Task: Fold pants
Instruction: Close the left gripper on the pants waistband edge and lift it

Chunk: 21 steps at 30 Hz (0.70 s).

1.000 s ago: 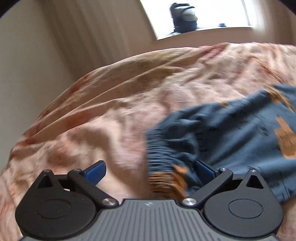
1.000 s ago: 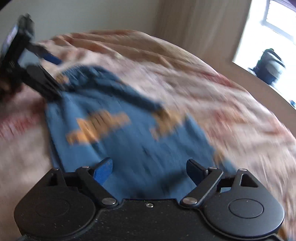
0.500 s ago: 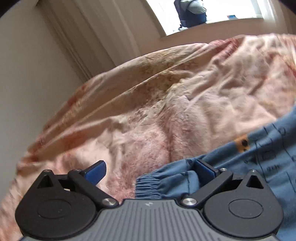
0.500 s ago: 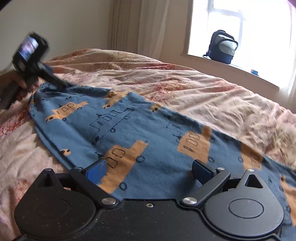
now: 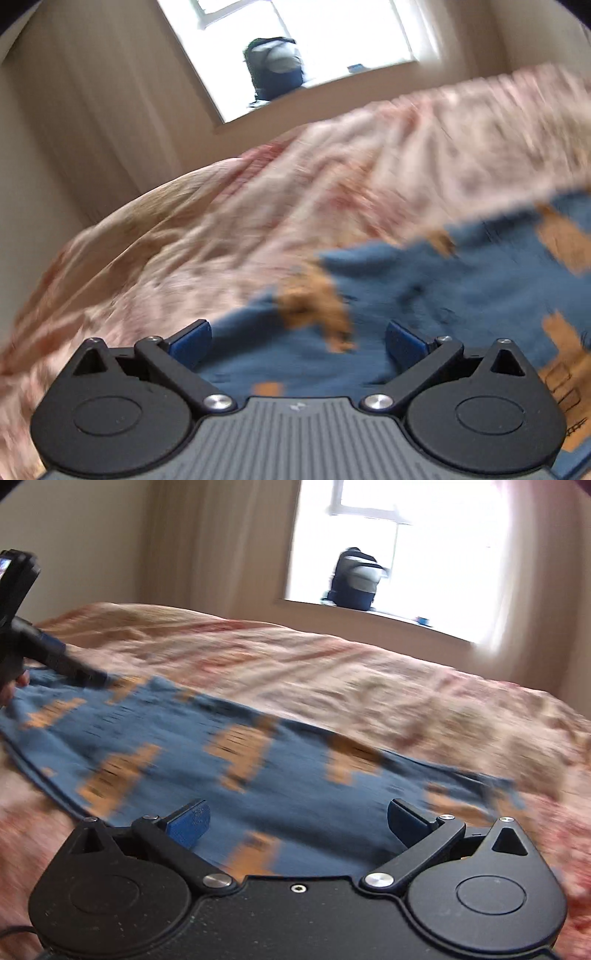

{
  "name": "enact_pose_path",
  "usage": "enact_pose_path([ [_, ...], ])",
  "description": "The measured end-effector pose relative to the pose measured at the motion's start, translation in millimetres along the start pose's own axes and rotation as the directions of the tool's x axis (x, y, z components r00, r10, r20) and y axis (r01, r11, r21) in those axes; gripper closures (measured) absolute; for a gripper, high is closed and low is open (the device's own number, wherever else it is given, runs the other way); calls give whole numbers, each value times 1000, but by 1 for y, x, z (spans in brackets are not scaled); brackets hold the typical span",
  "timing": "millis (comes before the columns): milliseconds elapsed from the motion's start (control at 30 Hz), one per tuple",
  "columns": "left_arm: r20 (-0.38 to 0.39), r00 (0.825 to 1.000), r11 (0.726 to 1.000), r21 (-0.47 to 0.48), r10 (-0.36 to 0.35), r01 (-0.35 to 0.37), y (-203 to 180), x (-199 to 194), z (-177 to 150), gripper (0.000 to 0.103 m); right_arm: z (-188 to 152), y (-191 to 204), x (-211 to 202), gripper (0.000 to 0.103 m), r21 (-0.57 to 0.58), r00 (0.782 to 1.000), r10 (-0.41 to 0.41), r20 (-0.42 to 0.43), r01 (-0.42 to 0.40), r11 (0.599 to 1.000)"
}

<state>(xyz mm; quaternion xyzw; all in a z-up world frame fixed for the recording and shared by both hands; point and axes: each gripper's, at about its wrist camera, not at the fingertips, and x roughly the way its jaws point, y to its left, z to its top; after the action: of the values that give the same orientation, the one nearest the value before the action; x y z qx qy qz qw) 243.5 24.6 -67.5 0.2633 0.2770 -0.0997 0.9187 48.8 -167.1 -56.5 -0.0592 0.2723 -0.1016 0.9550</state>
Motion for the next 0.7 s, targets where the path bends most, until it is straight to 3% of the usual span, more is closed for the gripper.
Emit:
enact_pose_path([
  [100, 30, 997, 997, 42, 70, -71, -17, -1, -3, 0, -16, -42, -10, 1, 10, 990, -141, -13, 142, 990],
  [200, 25, 997, 996, 45, 73, -74, -18, -10, 10, 0, -29, -92, -27, 1, 133, 971, -239, -8, 237, 962],
  [333, 111, 991, 997, 0, -80, 80, -36, -30, 48, 0, -41, -128, -54, 1, 337, 982, -185, 45, 160, 928],
  [433, 130, 947, 956, 55, -292, 287, -75, -37, 87, 0, -47, -129, -60, 1, 426, 996, -63, 58, 33, 904],
  [533, 106, 877, 880, 136, -469, 455, -116, -36, 120, 0, -55, -127, -63, 1, 536, 996, 47, 80, -83, 840],
  [600, 84, 845, 841, 192, -528, 506, -148, -34, 137, 0, -59, -129, -60, 1, 590, 994, 82, 77, -112, 800],
  [700, 17, 816, 791, 256, -578, 556, -190, -29, 151, 0, -65, -140, -53, 1, 695, 990, 110, 87, -140, 705],
])
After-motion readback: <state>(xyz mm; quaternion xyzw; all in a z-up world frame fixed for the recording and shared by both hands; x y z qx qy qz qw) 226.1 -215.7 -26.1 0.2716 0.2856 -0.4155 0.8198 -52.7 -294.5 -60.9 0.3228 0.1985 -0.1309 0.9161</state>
